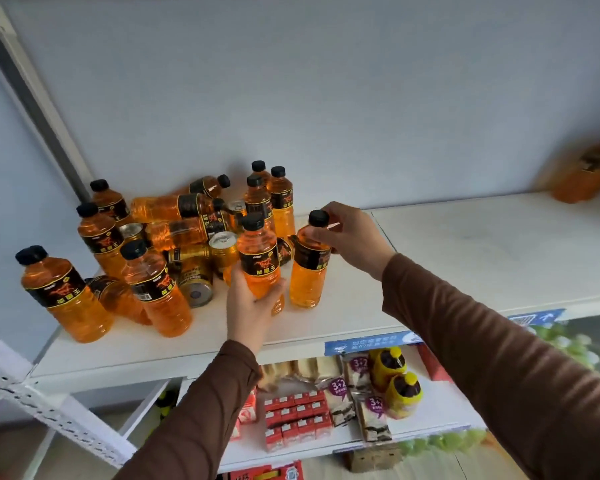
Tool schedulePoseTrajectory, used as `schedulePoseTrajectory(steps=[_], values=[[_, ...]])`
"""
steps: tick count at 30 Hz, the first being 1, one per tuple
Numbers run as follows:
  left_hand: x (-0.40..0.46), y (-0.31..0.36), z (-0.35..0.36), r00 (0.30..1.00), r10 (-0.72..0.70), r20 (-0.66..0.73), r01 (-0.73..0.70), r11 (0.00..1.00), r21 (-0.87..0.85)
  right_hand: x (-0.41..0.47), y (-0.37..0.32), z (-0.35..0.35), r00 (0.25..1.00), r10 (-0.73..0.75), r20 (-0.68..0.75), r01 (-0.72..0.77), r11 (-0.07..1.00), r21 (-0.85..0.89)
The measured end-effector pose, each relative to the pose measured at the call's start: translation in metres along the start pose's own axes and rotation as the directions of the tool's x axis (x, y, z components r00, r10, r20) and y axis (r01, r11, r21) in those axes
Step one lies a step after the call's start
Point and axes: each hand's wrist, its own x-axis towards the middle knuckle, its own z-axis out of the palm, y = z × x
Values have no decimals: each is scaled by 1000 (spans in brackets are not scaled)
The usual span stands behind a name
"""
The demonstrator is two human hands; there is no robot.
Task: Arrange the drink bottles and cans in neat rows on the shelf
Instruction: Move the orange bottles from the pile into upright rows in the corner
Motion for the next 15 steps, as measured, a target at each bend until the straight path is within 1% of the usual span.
schedulePoseTrajectory(steps=[3, 8, 10, 13, 15], values=[[7, 17, 28, 990, 27, 138, -23, 999, -32, -10, 12, -33, 995, 29, -91, -34, 998, -51], [12, 40, 100, 946, 81, 313, -72, 997, -41, -36, 43, -106, 966, 96, -239, -128, 984, -124], [8, 51, 134, 924, 88, 373, -83, 996, -29, -51, 57, -137, 949, 118, -293, -164, 977, -139], [-3, 69, 190, 893, 115, 436, -92, 993, -75, -76, 80, -187, 917, 154, -368, -212, 970, -122], [-13, 81, 230, 870, 130, 476, -96, 991, -95, -94, 96, -223, 901, 163, -402, -240, 959, -149]])
